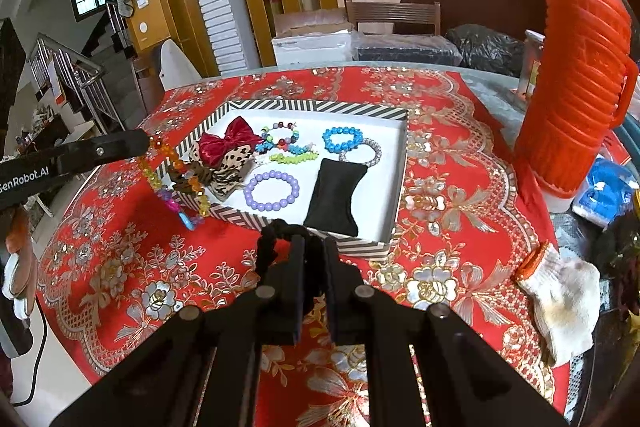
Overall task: Organize jewelry
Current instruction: 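Carry both items into the tray and open both tools to release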
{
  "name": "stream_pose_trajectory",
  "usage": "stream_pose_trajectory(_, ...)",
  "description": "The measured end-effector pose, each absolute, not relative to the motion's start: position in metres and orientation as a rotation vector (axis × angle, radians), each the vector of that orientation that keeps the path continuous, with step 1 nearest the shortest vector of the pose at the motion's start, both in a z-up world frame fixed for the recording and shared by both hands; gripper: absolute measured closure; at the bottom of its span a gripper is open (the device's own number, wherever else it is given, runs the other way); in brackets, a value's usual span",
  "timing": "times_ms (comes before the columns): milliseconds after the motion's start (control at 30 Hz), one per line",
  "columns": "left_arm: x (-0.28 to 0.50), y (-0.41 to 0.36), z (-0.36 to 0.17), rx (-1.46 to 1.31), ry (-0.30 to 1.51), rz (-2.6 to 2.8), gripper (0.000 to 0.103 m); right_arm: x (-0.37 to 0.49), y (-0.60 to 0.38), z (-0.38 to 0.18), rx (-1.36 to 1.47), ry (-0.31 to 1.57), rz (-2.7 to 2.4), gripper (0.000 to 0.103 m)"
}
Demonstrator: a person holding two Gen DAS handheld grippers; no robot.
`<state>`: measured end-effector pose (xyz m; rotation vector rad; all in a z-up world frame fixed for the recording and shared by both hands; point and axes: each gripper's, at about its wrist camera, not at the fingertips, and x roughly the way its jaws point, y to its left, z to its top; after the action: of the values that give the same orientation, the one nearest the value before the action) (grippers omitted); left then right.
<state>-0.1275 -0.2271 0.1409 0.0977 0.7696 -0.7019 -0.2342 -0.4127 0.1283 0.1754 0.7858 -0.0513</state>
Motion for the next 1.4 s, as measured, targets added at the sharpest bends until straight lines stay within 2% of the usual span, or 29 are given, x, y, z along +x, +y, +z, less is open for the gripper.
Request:
stream_pose_trajectory(967,-0.055,-0.298,0.128,0.147,0.798,-0.706,0.101,-0.169,-0.429,0.115,0.227,0.826,-0.033,0.094)
stream_pose_trajectory(1400,0.006,-0.316,0.082,0.093,0.879,-0.637,0.097,-0.109,-0.427,0.085,0.286,0.897,-0.004,0.094)
